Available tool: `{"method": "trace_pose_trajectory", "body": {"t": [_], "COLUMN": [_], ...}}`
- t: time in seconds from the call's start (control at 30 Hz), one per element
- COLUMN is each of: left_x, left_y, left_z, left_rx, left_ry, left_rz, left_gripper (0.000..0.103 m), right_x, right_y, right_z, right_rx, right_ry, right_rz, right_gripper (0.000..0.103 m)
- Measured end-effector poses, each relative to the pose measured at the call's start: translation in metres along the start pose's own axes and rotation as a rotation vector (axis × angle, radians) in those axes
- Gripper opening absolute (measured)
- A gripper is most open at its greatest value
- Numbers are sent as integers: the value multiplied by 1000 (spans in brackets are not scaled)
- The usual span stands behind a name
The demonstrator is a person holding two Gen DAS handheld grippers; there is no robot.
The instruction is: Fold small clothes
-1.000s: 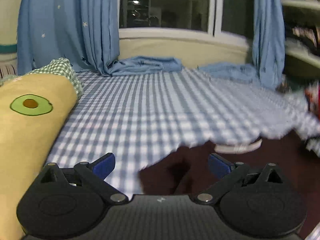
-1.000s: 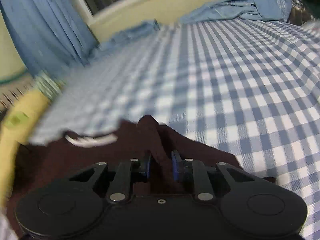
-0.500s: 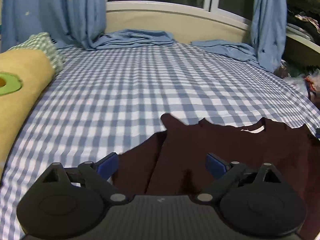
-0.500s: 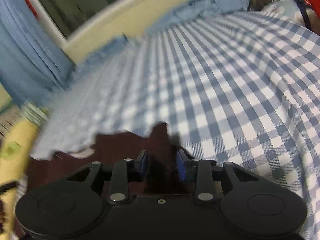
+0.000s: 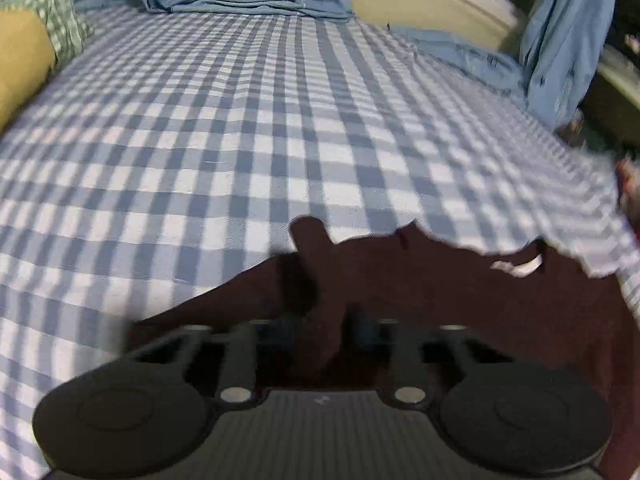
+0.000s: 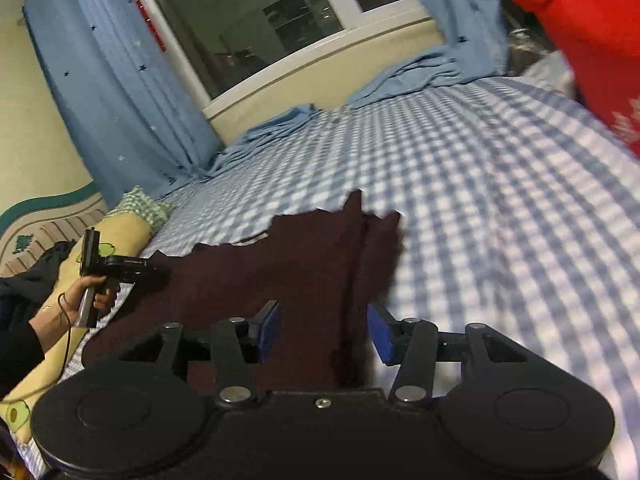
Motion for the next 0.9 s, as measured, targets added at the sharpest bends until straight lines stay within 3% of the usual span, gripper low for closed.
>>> {"method": "trace_pose_trajectory", "body": {"t": [0.13, 0.2, 0.27, 0.3, 0.37, 0.43, 0.5, 0.57, 0.7, 0.83, 0.9], "left_x": [-25, -40, -45, -46, -49, -51, -51, -49, -43, -53, -58], "left_y": [-29, -28, -16, -13, -14, -17, -15, -4, 49, 105, 127], "left_z": [-18, -8, 11, 9, -7, -33, -66, -99, -141, -154, -154], "left_rx": [143, 102, -4, 4, 49, 108, 163, 185, 147, 91, 74], "left_ry": [51, 8, -57, -66, -65, -24, 13, 42, 70, 152, 159], "left_rz": [-199, -250, -185, -158, -178, -165, -122, -78, 6, -36, -58], "left_gripper": [16, 16, 21, 22, 36, 74, 92, 92, 97, 91, 88], "right_x": [-4, -8, -15, -18, -26, -31, -34, -36, -32, -33, -33], "right_y": [26, 36, 42, 43, 42, 39, 35, 32, 31, 34, 36], "right_z": [-36, -45, -47, -43, -40, -36, -29, -20, 4, 30, 40], "right_rx": [9, -6, -21, -30, -42, -51, -62, -81, -106, -104, -105], "right_ry": [36, 36, 37, 33, 34, 38, 29, 27, 47, 21, -3], "right_rz": [-4, 0, -9, -18, -48, -66, -82, -93, -71, -62, -46], "right_gripper": [51, 51, 51, 51, 54, 59, 60, 60, 60, 60, 60]}}
Point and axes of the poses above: each gripper's, at about its wrist camera, not at the fingertips, and z roughly the way its jaws point, x to its right, y to its underside, the point moved 10 cm from there along z, roughly the way its jaws point, and after that the axes turned 12 degrees about -y, right-handed, at the moved point
